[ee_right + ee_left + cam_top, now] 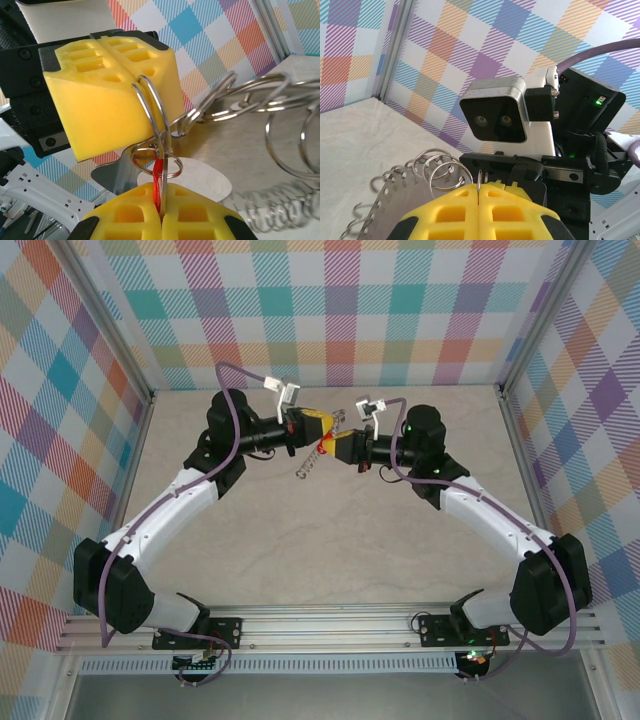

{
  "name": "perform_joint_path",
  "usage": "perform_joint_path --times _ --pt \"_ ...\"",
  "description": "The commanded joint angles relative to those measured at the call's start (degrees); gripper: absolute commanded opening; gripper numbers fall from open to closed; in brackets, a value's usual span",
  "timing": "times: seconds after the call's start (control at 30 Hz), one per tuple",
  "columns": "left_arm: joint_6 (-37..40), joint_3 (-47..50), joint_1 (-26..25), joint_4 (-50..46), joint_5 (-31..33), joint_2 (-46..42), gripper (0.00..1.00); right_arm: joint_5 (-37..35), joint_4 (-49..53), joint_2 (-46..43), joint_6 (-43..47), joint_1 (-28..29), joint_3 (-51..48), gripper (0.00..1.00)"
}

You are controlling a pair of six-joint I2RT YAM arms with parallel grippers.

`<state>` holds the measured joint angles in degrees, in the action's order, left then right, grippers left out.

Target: Put the keys on the keyring

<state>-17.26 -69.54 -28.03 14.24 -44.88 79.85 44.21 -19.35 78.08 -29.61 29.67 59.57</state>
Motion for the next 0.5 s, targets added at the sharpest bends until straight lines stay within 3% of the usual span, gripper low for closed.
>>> perform_joint_path --times 0.0,0.1,0.17,0.47 --pt "-1.14 0.45 -0.62 6.75 0.72 -1.98 0.00 0.49 2.61 -0.46 2.67 1.36 1.31 0.05" --pt "-1.33 0.73 -0.62 7.11 0.68 -1.85 0.00 -0.51 4.65 -2.76 3.61 0.94 0.19 0.34" --pt "-1.41 0.89 -0.62 7.25 0.67 -1.75 0.00 -1.47 6.44 -5.04 4.34 0.49 -0.92 0.44" --pt "-1.94 1.98 -0.62 8.67 0.20 -2.25 0.00 -8.96 7.33 -17.52 2.90 -2.47 -6.61 0.49"
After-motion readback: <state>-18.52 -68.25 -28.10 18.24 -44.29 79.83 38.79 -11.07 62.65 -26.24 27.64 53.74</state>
